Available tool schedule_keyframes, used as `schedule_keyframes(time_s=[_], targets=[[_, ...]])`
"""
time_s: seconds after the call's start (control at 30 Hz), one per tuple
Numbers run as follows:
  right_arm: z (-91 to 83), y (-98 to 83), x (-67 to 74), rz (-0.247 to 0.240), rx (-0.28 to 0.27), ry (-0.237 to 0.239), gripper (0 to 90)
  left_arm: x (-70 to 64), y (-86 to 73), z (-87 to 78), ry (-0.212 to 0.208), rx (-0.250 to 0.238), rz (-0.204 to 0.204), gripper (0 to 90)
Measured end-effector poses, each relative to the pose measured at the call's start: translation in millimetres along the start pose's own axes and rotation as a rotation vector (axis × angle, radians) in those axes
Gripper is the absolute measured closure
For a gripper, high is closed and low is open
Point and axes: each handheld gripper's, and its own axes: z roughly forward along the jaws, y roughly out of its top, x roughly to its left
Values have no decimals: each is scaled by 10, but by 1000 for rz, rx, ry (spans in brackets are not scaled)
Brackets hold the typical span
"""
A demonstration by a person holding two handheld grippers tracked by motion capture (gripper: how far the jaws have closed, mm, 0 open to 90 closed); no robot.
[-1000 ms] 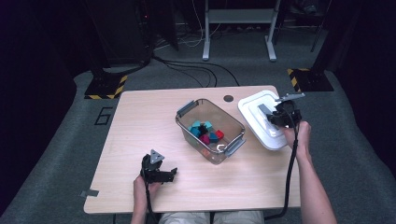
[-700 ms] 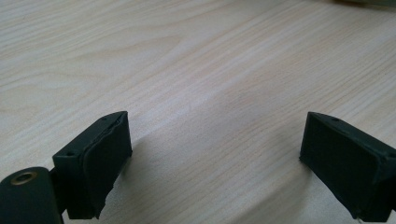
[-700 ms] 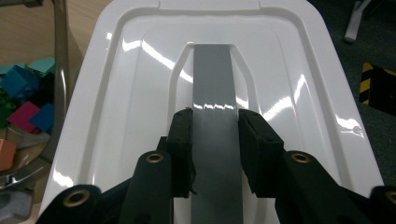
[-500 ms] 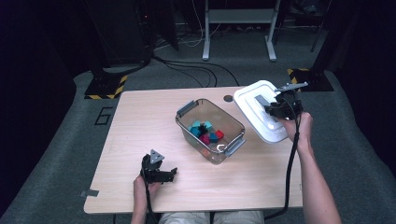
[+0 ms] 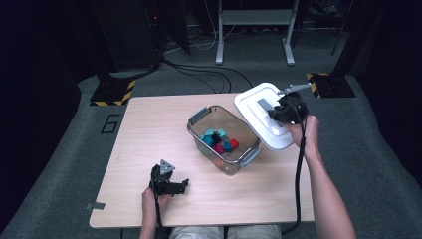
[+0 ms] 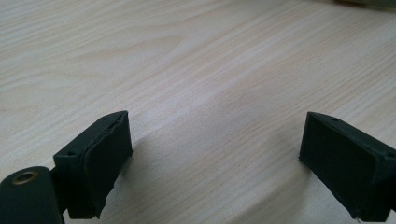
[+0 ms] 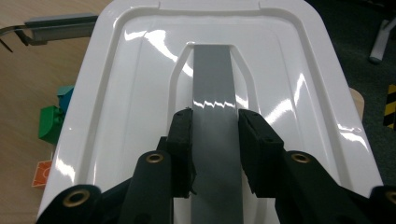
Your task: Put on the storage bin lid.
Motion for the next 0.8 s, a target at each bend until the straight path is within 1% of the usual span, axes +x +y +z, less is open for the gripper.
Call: schedule_keyframes(time_s=[0.07,0.1,0.13,0.17,0.27,0.3,0.33,0.37,0.47,0.57,0.63,0.67,0.7,0.73,0.77,0.8], targets=[[16,29,44,-4,-1,7,667,-7,-2,2,0,-4,-11,91],[34,50,86,-7,-4,18,668,5,1,-7,-2,9,8,91],[34,50,86,-7,-4,18,668,5,1,-7,-2,9,8,92],[44,61,105,-14,-4,21,667,-3,-1,-1,-1,1,-5,92],[62,93,156,-23,-4,26,667,0,0,1,2,-4,-3,92],[64,102,176,-17,-2,28,668,0,0,2,3,-5,-3,92],[73,111,181,-27,-7,33,667,0,0,2,2,-5,-2,92],[85,124,209,-26,-7,44,667,0,0,2,2,-5,-3,92],[103,136,242,-24,-2,47,667,0,0,2,3,-5,-3,92],[132,154,286,-34,2,53,667,0,0,2,3,-5,-3,93],[162,176,338,-38,8,60,667,5,1,-1,6,-4,7,94],[170,184,362,-34,10,63,667,5,1,-1,6,-4,7,94],[170,184,362,-34,10,63,667,2,2,-4,-1,3,-2,94],[181,192,381,-38,8,66,667,8,4,-6,3,3,9,94],[191,202,401,-41,8,72,667,0,2,-4,1,1,-5,95],[199,211,425,-42,10,75,667,10,5,-7,2,4,11,95]])
